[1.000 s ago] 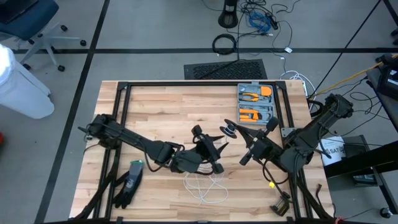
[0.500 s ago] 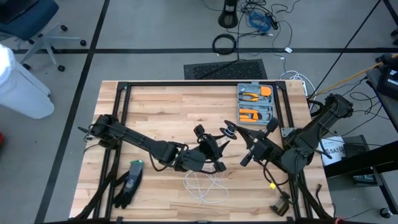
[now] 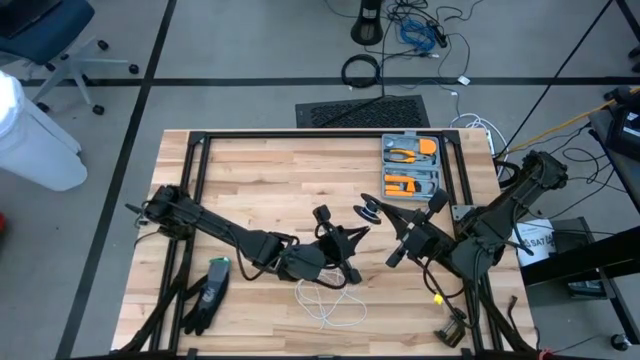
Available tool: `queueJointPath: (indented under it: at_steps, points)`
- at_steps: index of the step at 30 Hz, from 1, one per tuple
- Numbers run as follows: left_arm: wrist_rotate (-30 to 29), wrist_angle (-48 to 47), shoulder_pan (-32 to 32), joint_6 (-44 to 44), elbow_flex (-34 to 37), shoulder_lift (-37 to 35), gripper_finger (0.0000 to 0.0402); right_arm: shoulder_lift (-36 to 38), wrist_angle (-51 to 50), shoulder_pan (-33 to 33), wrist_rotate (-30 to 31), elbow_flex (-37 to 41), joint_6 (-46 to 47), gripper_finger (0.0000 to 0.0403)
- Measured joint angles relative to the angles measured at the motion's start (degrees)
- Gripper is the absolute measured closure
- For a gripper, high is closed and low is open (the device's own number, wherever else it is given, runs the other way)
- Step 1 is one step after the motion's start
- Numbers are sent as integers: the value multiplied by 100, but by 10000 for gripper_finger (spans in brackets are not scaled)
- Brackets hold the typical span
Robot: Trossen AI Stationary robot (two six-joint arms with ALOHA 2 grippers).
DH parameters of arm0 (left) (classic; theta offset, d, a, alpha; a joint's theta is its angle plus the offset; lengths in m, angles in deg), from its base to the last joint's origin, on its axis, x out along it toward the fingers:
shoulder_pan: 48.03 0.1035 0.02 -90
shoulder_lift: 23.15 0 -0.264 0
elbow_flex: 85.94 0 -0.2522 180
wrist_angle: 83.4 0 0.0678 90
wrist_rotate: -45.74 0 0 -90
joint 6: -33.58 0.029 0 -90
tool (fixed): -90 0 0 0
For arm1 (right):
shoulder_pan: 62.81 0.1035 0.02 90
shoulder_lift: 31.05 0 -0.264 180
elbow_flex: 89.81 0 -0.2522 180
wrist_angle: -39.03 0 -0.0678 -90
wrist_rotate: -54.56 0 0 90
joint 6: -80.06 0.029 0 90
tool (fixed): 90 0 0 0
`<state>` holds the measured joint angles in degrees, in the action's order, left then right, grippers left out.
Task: Coil cords
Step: Uncoil the white wire from the spool
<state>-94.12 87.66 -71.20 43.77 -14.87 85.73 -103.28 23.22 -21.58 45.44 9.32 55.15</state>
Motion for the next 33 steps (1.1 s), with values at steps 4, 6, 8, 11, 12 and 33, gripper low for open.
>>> queueJointPath:
  at_steps: [4, 6, 8, 11, 12, 33]
  points:
    - [82, 489, -237, 717, 0, -7, 398, -1, -151, 0, 0, 0, 28, 403]
    - [30, 673, -387, 1183, -53, -9, 398, 0, -363, 0, 4, 2, 166, 403]
    - [-171, 716, -544, 1524, -192, -9, 398, 0, -575, 0, 0, 2, 301, 403]
    - [-945, 728, -808, 2021, -428, -13, 399, 0, -804, -1, 1, 2, 373, 403]
    - [-1243, 727, -891, 2220, -507, -14, 399, 0, -843, 0, 0, 2, 404, 403]
    - [-4008, -369, -1342, 2732, -851, -195, 400, 229, 781, 969, -727, 2, -464, 403]
